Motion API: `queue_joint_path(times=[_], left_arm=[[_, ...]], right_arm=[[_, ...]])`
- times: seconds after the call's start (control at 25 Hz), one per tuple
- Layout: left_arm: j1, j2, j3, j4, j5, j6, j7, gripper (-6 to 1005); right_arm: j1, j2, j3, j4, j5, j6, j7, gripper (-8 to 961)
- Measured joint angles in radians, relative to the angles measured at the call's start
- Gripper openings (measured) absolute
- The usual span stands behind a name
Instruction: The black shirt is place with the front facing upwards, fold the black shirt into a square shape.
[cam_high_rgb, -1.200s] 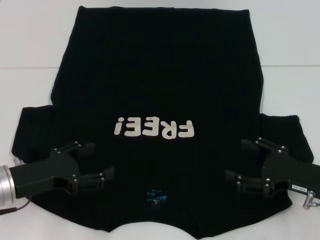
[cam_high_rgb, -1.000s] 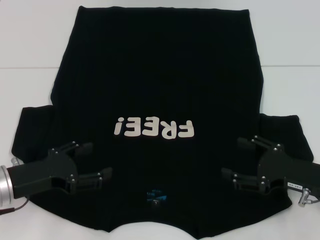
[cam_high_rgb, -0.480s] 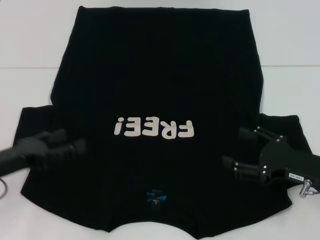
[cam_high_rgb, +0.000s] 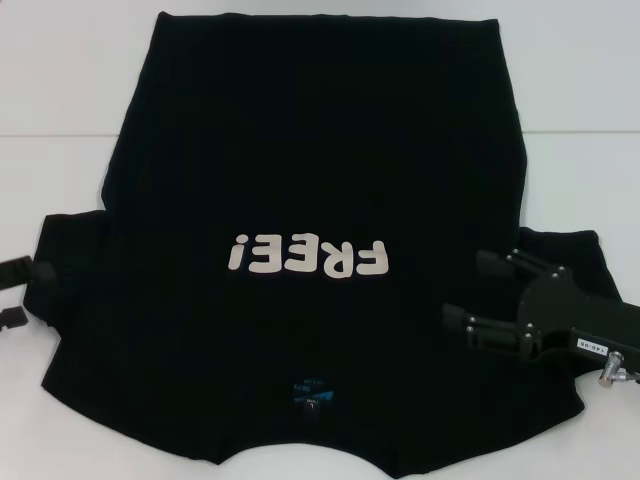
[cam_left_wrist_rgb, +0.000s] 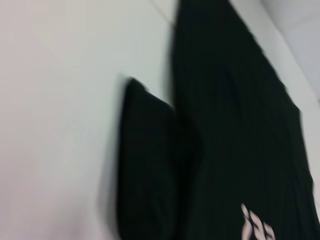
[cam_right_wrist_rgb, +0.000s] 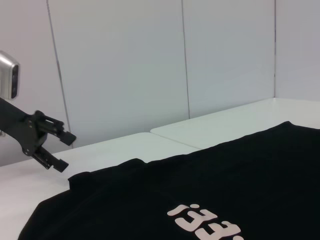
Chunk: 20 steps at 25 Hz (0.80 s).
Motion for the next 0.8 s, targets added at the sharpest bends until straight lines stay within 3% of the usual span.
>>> queue_joint_path(times=[0.8], left_arm=[[-0.021,0.001,0.000,-0.119,0.005,-0.133,-0.074,904]], right_arm=[[-0.012,0.000,0.005,-0.001,0.000,-0.020,0.001,941]])
